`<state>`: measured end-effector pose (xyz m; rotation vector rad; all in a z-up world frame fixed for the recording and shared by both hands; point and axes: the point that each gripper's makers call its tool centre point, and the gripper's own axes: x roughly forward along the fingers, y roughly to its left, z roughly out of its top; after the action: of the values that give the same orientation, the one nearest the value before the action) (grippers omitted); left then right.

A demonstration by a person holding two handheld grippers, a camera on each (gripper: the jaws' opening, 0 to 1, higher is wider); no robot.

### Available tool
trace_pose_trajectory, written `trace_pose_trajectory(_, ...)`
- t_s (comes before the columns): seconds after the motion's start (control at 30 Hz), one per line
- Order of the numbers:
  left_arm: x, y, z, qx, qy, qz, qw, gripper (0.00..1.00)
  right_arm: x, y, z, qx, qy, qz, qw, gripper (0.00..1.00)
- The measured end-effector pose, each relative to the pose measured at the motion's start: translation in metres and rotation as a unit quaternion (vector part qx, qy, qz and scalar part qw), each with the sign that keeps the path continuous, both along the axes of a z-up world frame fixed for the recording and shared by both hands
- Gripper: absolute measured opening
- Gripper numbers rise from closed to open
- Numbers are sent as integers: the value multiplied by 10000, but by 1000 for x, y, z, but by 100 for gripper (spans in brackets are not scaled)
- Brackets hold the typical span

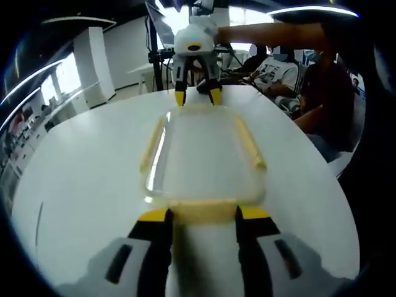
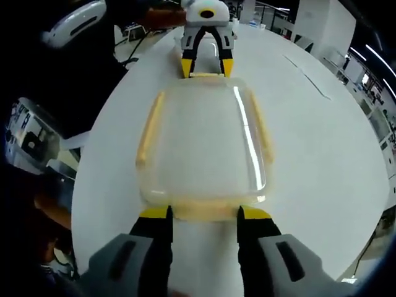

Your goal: Snap each plastic latch of the storage box into its locked position after aligning the lid with the box until every specified latch is closed and the lid sits flush.

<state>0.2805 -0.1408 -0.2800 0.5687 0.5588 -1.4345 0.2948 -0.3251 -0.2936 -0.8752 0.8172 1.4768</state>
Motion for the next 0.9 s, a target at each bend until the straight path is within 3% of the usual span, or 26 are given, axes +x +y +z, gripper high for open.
trace_pose_trajectory(0.13, 1, 2, 0, -147, 55, -23, 9999, 41, 1, 0, 0, -36, 7, 14, 10000, 39)
trace_pose_trajectory(0.17, -2, 2, 0, -181, 190, -18, 9997, 41, 1, 0, 0, -32, 4, 35, 10000, 39)
trace_pose_trajectory(0.2, -1, 2, 0, -214, 92, -52, 9997, 41, 1, 0, 0, -32, 6, 35, 10000, 39)
trace_pose_trajectory(0.9, 2, 1, 1, -279, 92, -63, 9995, 41, 1, -1, -2, -55, 6, 51, 10000, 39)
